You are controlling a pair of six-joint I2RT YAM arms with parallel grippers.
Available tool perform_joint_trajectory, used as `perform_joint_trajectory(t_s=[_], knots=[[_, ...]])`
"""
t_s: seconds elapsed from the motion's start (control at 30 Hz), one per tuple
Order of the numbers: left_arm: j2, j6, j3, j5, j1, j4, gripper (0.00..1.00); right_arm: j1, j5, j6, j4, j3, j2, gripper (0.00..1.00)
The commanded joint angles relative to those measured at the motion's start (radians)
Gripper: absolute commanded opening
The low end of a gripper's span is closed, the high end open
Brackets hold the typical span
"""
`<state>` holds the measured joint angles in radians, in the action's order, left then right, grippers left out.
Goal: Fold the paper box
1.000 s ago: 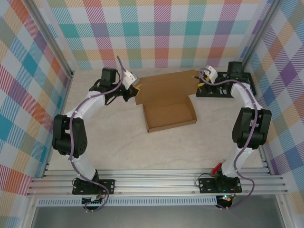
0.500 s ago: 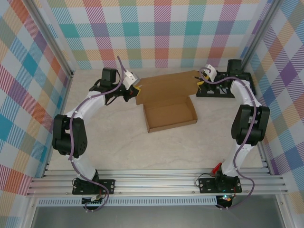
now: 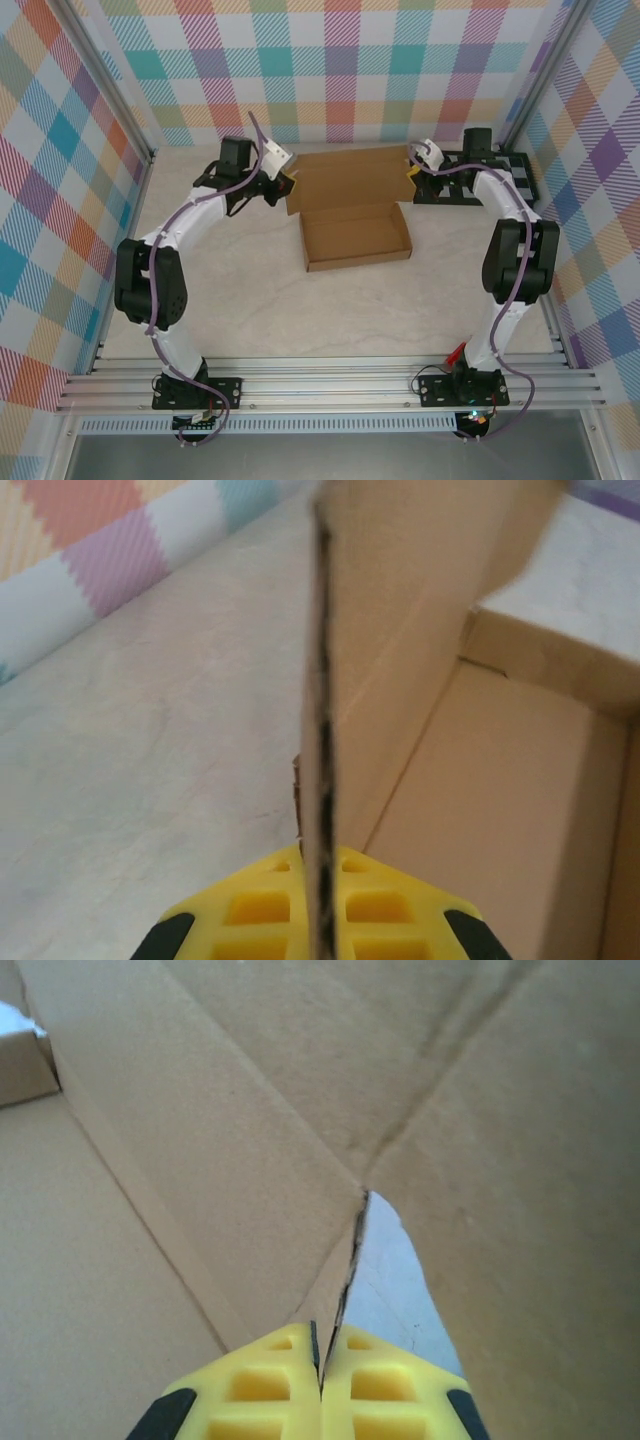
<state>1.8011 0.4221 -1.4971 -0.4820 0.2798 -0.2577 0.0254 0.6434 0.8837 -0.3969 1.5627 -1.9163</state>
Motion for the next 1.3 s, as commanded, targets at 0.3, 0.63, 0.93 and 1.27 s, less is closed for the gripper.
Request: perform_joint_trajectory(t_s=[0.3, 0.63, 0.93, 1.27], knots=[[-0.039, -0.824, 0.149, 0.379, 0.150, 0.294, 0.00, -0.195, -0.590, -1.120, 0.352, -0.371, 0.310, 0.00], [-0.188, -0.959, 0.430, 0.462, 0.265, 0.449, 0.00, -0.344, -0.727, -1.209, 0.462, -0.668, 0.486, 0.00], [-0.291, -0.992, 0.696, 0.459, 0.331, 0.583, 0.00, -0.422, -0.740, -1.166, 0.464, -0.924, 0.694, 0.00], [-0.365, -1.038, 0.857, 0.525, 0.400, 0.546, 0.00, -0.476, -0.755, -1.231, 0.441, -1.108, 0.840, 0.00]])
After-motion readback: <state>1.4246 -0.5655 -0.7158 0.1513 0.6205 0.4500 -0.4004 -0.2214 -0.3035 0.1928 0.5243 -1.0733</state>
